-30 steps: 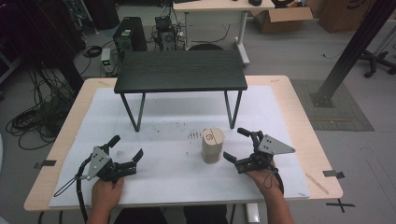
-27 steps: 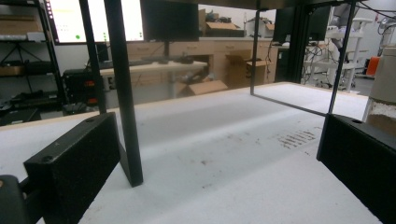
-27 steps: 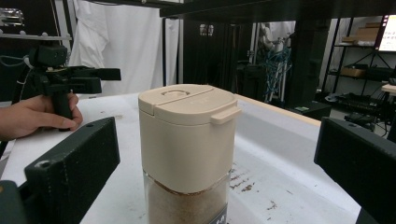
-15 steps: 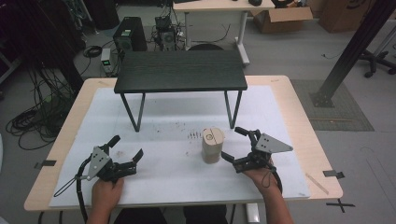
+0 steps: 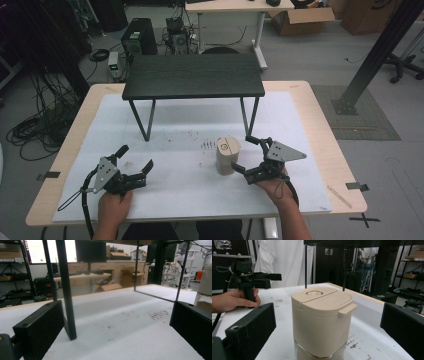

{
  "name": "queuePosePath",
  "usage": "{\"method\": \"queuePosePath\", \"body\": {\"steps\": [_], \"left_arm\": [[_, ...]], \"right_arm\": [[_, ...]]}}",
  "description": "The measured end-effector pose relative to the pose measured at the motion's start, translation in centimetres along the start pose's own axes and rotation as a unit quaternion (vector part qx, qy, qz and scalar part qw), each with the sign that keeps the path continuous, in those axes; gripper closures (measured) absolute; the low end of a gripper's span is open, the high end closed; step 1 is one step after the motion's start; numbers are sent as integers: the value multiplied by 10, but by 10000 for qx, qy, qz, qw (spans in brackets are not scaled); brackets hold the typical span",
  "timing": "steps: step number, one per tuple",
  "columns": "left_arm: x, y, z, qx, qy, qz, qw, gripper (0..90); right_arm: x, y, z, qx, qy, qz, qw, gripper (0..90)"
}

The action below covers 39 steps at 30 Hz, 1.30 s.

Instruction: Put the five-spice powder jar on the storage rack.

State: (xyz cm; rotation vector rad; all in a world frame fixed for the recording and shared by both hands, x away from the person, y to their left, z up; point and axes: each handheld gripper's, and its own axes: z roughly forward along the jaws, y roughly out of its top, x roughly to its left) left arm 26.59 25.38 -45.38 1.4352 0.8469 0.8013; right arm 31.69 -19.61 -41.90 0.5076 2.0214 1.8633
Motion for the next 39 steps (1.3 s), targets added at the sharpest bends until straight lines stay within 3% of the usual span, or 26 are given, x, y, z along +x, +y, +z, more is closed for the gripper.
{"method": "queuePosePath", "body": {"steps": [15, 39], "left_arm": [[0, 0, 0, 0, -1, -1, 10000, 2], [0, 0, 0, -7, 2, 3, 10000, 2]], "right_arm": [[-1, -4, 20, 125, 115, 36, 9998, 0], [-2, -11, 37, 137, 203, 195, 9995, 0]]}}
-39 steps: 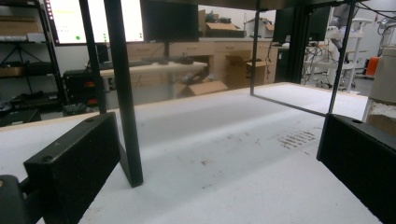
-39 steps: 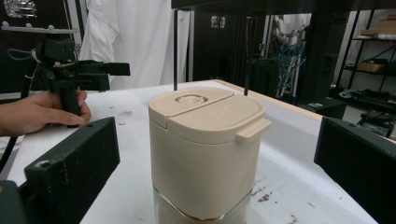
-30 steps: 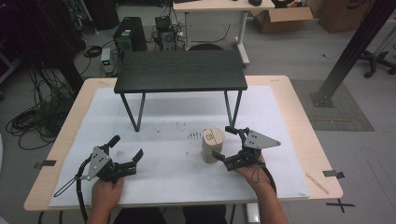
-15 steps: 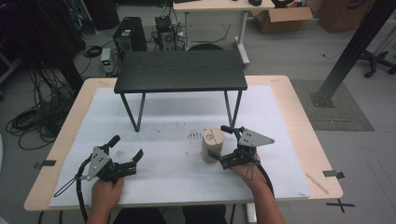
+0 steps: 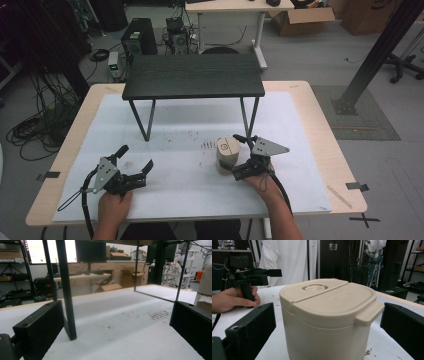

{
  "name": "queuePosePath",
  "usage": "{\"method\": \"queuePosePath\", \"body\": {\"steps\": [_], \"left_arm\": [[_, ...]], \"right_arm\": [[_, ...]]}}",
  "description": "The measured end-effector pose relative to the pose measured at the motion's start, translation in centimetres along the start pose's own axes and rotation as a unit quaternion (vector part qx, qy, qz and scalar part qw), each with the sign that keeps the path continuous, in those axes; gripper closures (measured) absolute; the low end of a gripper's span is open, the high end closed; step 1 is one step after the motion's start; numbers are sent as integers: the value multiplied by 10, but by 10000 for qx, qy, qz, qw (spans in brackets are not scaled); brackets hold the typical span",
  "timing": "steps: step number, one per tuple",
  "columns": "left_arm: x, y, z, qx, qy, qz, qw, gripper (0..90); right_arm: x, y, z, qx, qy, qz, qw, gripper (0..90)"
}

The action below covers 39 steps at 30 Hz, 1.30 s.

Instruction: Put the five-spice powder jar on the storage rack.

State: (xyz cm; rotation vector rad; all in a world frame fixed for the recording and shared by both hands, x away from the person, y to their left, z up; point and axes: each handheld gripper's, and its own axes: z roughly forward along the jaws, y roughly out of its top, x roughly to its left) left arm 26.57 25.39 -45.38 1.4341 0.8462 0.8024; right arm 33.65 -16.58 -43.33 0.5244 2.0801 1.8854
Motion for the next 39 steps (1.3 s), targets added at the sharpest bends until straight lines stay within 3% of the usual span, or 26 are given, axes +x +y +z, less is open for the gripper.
{"method": "queuePosePath", "body": {"steps": [16, 39], "left_arm": [[0, 0, 0, -1, 0, 1, 10000, 2], [0, 0, 0, 10, -3, -10, 10000, 2]], "right_arm": [[0, -4, 6, 9, -16, -1, 10000, 19], [-3, -5, 6, 28, 39, 24, 10000, 141]]}}
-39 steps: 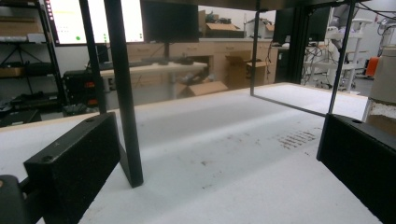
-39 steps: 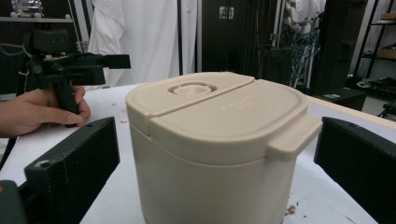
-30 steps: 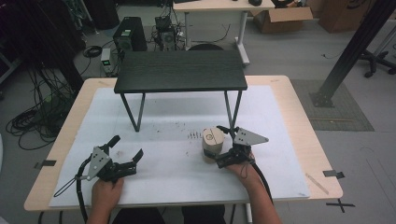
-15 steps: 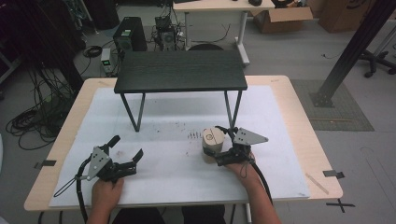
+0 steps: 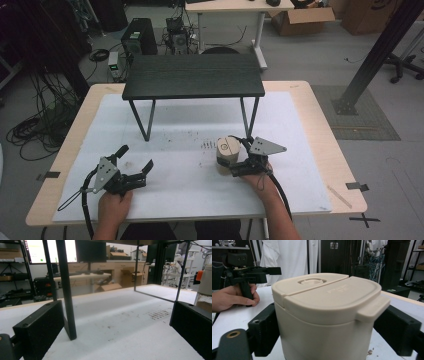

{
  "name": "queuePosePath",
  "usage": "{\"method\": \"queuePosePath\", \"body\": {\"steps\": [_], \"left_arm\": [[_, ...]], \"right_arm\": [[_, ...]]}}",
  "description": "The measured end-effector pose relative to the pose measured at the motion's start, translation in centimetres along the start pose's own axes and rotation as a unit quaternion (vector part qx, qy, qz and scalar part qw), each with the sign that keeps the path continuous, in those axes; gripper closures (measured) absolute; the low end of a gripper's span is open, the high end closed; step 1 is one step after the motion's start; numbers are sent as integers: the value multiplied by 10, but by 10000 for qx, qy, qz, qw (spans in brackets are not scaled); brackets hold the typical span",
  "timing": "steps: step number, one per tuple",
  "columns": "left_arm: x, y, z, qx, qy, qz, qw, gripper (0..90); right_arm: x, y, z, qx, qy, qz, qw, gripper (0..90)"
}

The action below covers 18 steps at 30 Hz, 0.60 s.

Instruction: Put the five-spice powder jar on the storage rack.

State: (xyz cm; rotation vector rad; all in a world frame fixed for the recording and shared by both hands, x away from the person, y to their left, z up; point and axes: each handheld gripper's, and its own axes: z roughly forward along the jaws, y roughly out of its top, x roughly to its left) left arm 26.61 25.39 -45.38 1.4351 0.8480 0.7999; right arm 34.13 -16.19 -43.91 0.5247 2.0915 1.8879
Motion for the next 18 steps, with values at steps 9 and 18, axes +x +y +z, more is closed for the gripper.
{"method": "queuePosePath", "body": {"steps": [9, 18], "left_arm": [[0, 0, 0, 5, 0, 1, 10000, 2], [0, 0, 0, 0, -1, 2, 10000, 2]], "right_arm": [[0, 0, -2, -23, 173, -53, 9998, 239], [2, 2, -2, 6, 118, -71, 9999, 242]]}}
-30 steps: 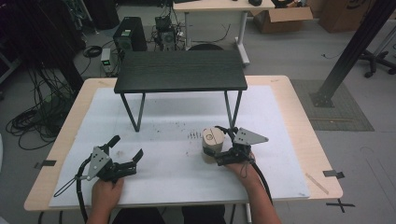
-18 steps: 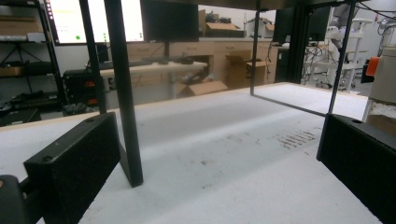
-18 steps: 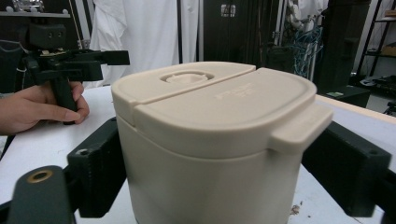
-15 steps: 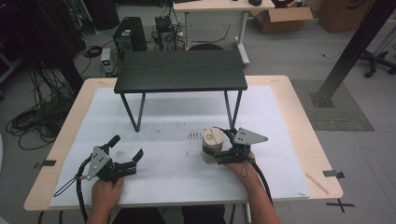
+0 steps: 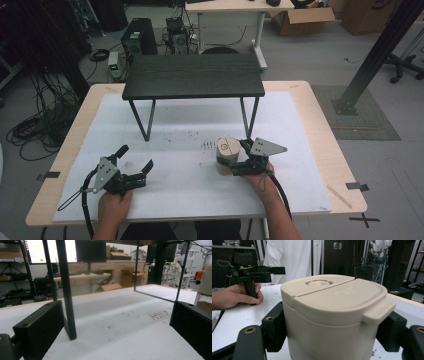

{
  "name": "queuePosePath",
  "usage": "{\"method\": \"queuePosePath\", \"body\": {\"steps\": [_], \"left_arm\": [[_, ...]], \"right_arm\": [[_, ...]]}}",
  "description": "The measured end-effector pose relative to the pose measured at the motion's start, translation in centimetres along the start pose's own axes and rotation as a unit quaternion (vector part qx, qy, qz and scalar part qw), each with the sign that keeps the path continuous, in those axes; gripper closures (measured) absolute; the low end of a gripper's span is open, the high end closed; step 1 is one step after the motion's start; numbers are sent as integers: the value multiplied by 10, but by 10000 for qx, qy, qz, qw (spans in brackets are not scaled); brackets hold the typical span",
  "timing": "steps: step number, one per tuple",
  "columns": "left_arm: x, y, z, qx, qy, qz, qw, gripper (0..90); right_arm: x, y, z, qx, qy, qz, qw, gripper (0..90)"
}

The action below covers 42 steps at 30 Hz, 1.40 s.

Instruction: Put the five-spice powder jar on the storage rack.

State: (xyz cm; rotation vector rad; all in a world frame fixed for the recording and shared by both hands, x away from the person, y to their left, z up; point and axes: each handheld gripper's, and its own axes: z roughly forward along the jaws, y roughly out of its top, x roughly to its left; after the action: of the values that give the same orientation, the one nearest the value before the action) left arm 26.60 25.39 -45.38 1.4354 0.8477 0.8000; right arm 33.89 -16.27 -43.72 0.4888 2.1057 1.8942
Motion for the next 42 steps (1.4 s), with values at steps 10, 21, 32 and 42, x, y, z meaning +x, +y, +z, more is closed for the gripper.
{"method": "queuePosePath", "body": {"steps": [10, 21, 32, 42], "left_arm": [[0, 0, 0, -2, 0, 0, 10000, 2], [0, 0, 0, -5, 3, 0, 10000, 2], [0, 0, 0, -14, 2, -1, 10000, 2], [0, 0, 0, -12, 2, -3, 10000, 2]], "right_arm": [[6, 8, 4, -2, -64, -36, 10000, 242], [9, 25, 7, 145, -149, 46, 9998, 242], [10, 44, 8, 215, -145, 158, 9995, 242], [10, 67, 7, 217, -125, 70, 9997, 241]]}}
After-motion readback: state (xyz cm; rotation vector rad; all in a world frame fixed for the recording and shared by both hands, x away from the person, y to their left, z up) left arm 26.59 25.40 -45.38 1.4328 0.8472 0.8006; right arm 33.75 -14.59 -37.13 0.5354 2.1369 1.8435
